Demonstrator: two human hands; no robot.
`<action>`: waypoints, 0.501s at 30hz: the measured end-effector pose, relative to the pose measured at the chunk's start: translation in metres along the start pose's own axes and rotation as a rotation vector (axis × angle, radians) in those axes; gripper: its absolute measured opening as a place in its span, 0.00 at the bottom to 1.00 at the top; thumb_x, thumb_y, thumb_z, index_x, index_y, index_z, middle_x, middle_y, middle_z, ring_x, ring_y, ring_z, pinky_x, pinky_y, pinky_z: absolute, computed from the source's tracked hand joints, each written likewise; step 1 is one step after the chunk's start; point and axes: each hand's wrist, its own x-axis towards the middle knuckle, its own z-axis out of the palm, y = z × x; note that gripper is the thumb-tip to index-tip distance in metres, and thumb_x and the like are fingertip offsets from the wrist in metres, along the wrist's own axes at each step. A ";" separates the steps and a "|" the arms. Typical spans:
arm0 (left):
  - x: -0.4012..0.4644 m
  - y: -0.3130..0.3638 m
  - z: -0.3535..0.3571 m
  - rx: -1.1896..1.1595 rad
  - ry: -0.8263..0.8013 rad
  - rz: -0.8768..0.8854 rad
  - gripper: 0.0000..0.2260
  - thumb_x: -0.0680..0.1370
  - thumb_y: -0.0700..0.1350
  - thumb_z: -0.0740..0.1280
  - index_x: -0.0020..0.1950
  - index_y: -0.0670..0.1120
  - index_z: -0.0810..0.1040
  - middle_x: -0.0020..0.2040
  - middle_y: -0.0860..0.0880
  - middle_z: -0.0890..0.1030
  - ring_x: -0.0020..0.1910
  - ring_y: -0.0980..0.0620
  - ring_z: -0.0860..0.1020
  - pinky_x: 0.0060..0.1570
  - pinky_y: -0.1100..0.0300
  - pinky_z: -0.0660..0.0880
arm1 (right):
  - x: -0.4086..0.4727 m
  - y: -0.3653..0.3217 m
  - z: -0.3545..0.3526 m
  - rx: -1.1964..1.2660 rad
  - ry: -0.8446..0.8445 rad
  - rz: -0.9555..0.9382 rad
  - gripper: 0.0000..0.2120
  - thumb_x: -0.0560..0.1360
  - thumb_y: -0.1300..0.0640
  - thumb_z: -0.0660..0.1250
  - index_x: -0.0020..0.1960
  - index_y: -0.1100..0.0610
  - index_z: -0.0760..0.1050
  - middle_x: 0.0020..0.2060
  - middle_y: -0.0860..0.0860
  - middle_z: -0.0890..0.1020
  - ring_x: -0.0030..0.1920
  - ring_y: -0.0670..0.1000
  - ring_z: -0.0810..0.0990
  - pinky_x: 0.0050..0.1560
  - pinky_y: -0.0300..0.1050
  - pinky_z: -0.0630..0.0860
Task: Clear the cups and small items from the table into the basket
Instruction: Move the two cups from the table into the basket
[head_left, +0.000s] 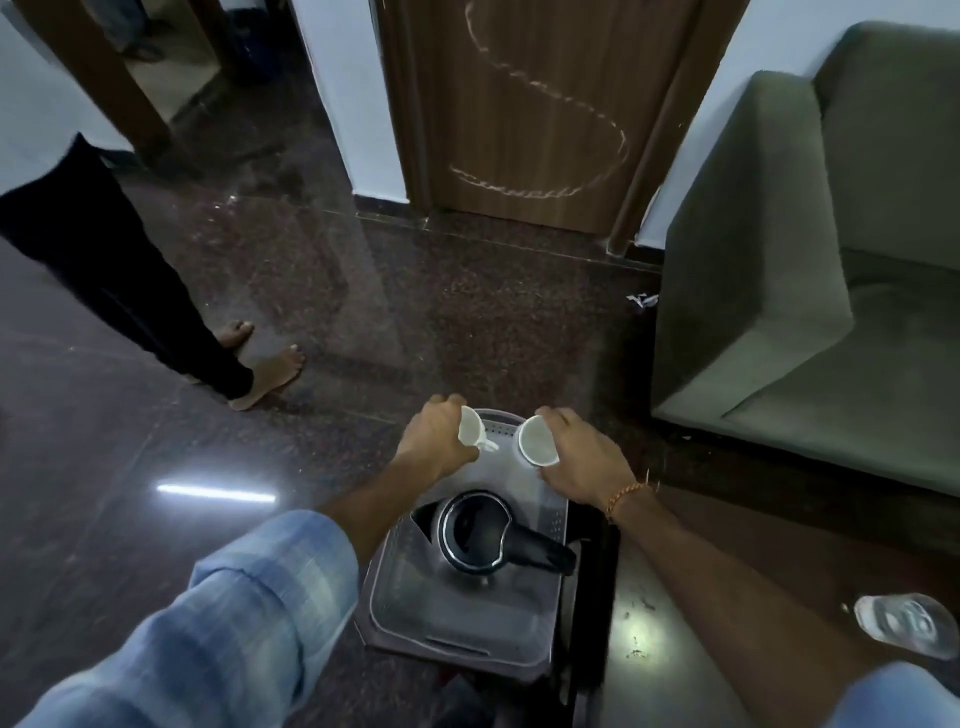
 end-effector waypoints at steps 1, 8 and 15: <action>0.009 -0.007 0.005 -0.006 -0.014 -0.012 0.29 0.67 0.48 0.78 0.64 0.43 0.73 0.60 0.41 0.75 0.57 0.40 0.77 0.55 0.48 0.76 | 0.009 0.000 0.008 -0.034 -0.010 0.003 0.34 0.71 0.50 0.70 0.74 0.52 0.60 0.68 0.51 0.69 0.62 0.58 0.76 0.60 0.54 0.75; 0.052 -0.036 0.039 0.000 -0.082 -0.039 0.29 0.66 0.49 0.78 0.64 0.44 0.72 0.61 0.42 0.75 0.56 0.42 0.79 0.54 0.49 0.77 | 0.049 0.014 0.068 -0.146 -0.086 0.040 0.37 0.70 0.51 0.72 0.74 0.53 0.60 0.68 0.51 0.69 0.65 0.56 0.74 0.57 0.54 0.76; 0.069 -0.046 0.072 -0.027 -0.079 -0.040 0.30 0.67 0.48 0.77 0.66 0.44 0.71 0.63 0.43 0.74 0.62 0.45 0.74 0.61 0.56 0.71 | 0.067 0.025 0.103 -0.215 -0.113 0.090 0.37 0.68 0.54 0.71 0.73 0.52 0.60 0.67 0.52 0.70 0.64 0.57 0.73 0.56 0.52 0.74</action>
